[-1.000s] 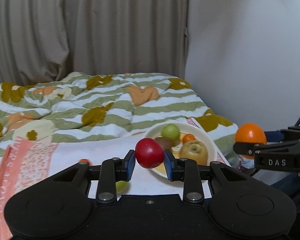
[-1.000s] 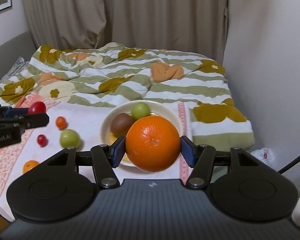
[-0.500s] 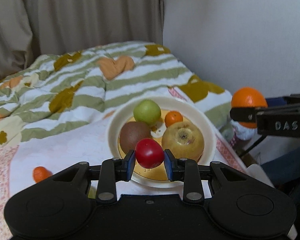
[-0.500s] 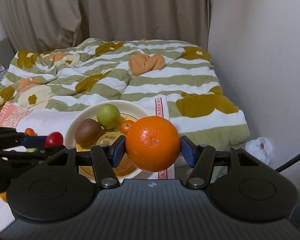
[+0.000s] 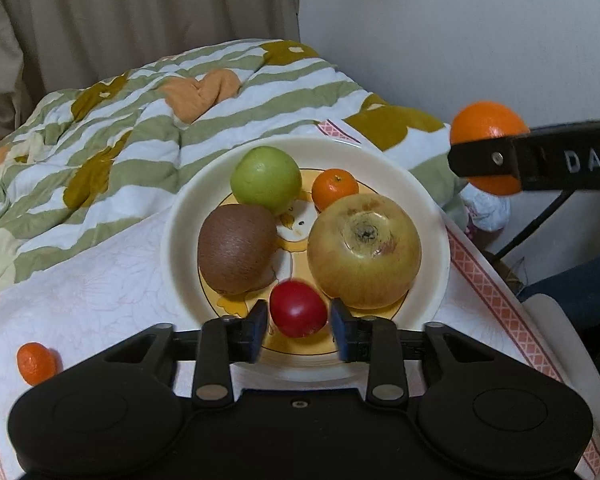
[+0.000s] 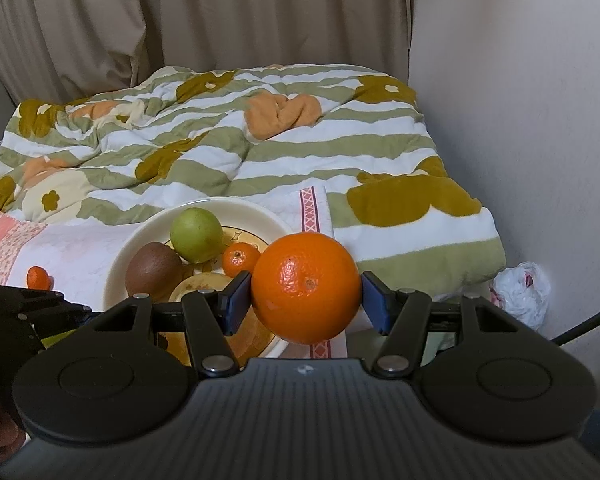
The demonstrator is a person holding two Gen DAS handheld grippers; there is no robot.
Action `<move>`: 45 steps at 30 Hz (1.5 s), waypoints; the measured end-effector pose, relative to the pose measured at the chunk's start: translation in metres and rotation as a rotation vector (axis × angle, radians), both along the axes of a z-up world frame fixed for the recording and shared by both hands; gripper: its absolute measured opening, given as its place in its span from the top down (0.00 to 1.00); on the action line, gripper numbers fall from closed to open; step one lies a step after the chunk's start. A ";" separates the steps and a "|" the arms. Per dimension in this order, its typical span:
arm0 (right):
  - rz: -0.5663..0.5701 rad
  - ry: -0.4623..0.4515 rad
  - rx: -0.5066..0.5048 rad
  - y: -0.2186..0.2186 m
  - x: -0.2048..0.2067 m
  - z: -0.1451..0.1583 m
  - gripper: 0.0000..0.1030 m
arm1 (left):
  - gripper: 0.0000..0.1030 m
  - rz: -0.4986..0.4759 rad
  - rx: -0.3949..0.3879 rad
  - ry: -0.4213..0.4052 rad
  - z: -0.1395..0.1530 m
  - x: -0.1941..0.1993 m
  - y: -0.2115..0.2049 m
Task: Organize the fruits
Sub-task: 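Open the left tool to drop the tomato while the right tool lowers the orange in, then withdraw both tools from the bowl toward the remaining fruits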
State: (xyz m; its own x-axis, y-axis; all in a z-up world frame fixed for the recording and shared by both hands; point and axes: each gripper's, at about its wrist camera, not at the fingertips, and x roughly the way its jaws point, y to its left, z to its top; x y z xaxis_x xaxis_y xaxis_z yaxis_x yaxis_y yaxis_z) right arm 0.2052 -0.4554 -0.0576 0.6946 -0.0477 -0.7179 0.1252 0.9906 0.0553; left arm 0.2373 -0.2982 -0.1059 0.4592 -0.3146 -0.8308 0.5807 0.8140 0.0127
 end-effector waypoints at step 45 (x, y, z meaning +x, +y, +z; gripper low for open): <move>0.041 -0.017 -0.050 0.019 0.045 -0.025 0.00 | 0.08 0.132 -0.028 -0.131 0.050 -0.028 0.057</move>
